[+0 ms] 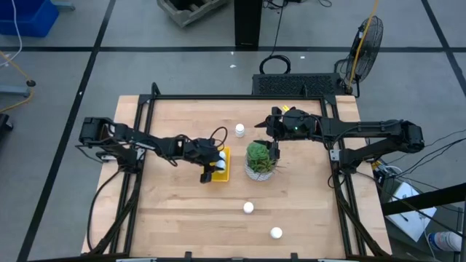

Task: Pick and place pill bottles into a basket
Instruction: Put the white medicine bottle into the yellow basket

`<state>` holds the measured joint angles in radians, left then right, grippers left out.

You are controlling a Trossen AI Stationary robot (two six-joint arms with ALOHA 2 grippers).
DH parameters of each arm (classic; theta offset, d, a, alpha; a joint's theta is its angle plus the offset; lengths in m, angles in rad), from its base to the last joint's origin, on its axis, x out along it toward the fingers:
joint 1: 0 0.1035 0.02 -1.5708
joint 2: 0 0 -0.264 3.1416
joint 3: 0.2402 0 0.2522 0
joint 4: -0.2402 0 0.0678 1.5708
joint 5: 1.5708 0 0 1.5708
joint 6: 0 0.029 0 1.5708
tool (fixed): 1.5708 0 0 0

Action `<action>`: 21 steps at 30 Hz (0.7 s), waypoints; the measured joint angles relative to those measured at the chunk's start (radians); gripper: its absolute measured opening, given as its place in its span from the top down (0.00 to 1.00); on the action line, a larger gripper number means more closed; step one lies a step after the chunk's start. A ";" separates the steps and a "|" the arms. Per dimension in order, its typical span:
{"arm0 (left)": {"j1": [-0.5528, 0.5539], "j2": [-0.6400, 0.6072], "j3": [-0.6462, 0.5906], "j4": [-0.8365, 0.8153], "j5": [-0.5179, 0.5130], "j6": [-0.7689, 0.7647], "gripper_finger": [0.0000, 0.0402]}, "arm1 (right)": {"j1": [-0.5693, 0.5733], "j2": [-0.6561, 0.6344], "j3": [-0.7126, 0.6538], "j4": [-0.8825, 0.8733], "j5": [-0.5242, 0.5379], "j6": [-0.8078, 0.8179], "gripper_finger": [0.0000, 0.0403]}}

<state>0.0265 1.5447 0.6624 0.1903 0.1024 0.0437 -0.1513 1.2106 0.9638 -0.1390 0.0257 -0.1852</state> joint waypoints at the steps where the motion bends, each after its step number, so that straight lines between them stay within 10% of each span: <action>1: 0.000 0.007 0.000 0.001 0.000 0.000 0.60 | 0.000 0.000 0.000 0.000 0.000 0.000 0.37; 21: 0.006 0.027 0.000 0.065 0.001 0.006 0.38 | 0.000 0.000 0.000 -0.012 -0.001 0.007 0.37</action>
<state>0.0325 1.5719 0.6628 0.2552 0.1032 0.0500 -0.1513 1.2106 0.9638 -0.1510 0.0250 -0.1781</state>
